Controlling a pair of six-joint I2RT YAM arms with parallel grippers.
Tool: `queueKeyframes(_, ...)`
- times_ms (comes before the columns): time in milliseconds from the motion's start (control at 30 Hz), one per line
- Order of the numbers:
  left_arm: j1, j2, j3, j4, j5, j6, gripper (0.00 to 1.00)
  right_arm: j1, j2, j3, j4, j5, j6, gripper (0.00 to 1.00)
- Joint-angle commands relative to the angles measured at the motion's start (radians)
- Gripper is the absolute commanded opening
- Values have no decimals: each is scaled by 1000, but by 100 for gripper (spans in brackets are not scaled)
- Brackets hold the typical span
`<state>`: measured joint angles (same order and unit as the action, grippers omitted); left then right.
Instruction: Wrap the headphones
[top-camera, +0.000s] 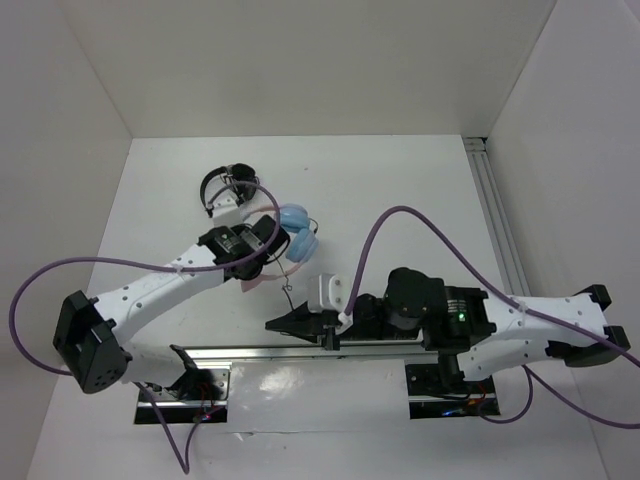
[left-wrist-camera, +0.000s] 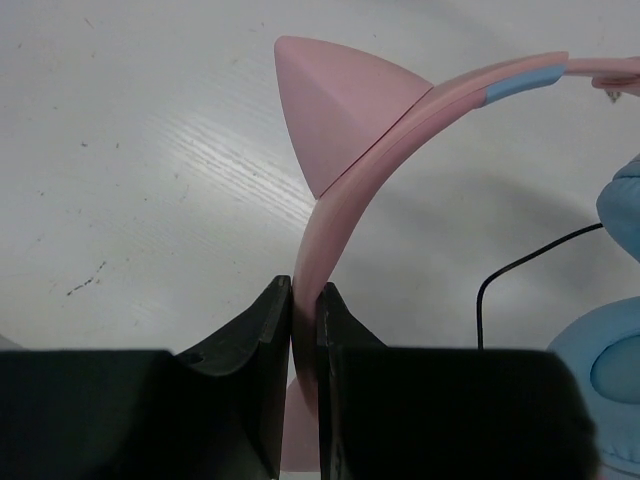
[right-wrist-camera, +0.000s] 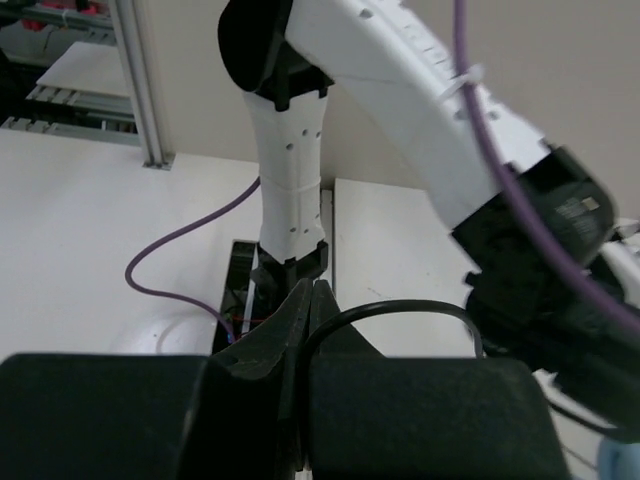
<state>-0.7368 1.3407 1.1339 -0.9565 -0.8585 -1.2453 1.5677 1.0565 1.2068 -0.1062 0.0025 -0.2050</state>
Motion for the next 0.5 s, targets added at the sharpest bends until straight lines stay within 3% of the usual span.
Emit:
queueKeyframes(0, -88, -80, -46, 93, -60, -48, 0, -26, -27, 82, -75, 30, -30, 0)
queueKeyframes(267, -256, -186, -187, 245, -19, 177, 0, -55, -50, 151, -171, 59, -57, 0)
queueKeyframes(467, -314, -297, -337, 476, 142, 383, 0, -55, -101, 151, -191, 91, -68, 0)
